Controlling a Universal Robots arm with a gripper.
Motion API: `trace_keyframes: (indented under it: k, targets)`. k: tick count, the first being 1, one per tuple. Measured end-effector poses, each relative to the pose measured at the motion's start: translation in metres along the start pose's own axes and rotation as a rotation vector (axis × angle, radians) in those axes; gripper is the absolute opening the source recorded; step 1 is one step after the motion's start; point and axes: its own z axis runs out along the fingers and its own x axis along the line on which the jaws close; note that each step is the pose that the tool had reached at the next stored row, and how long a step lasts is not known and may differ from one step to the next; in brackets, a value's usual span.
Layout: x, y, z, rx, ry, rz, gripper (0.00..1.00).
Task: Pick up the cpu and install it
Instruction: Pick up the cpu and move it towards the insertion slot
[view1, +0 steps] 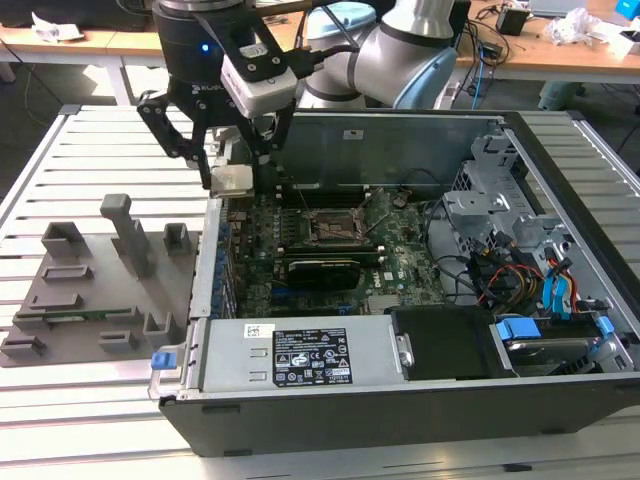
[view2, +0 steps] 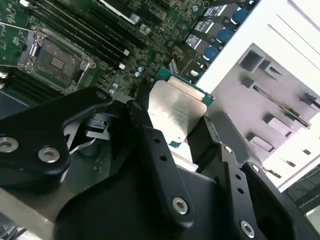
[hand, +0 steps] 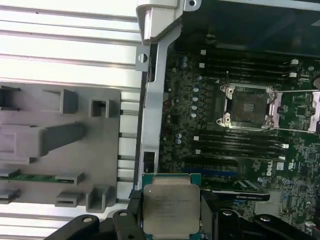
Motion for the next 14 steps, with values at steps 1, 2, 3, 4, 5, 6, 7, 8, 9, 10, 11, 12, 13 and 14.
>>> trace_keyframes:
  k: [1, 2, 3, 4, 5, 6, 7, 8, 9, 10, 11, 12, 13, 14]
  targets:
    - [-0.0041, 0.0007, 0.0003, 0.0011, 0.0002, 0.000, 0.55]
    - [-0.0089, 0.0021, 0.0008, 0.0021, 0.0002, 0.000, 0.55]
    - [-0.0118, 0.0032, 0.0010, 0.0028, 0.0002, 0.000, 0.55]
    - [-0.0143, 0.0041, 0.0013, 0.0034, 0.0002, 0.000, 0.55]
    - [-0.0181, 0.0053, 0.0016, 0.0043, 0.0004, 0.000, 0.55]
    - [-0.0207, 0.0061, 0.0019, 0.0048, 0.0004, 0.000, 0.55]
    - [-0.0240, 0.0069, 0.0022, 0.0055, 0.0005, 0.000, 0.55]
    - [-0.0284, 0.0079, 0.0026, 0.0061, 0.0005, 0.000, 0.55]
    - [-0.0328, 0.0087, 0.0032, 0.0062, 0.0004, 0.000, 0.55]
    - [-0.0352, 0.0091, 0.0035, 0.0062, 0.0005, 0.000, 0.55]
    - [-0.0400, 0.0100, 0.0042, 0.0065, 0.0005, 0.000, 0.55]
    - [-0.0451, 0.0109, 0.0053, 0.0065, 0.0005, 0.000, 0.55]
    - [-0.0488, 0.0121, 0.0068, 0.0066, 0.0006, 0.000, 0.55]
    - [-0.0535, 0.0141, 0.0092, 0.0065, 0.0008, 0.000, 0.55]
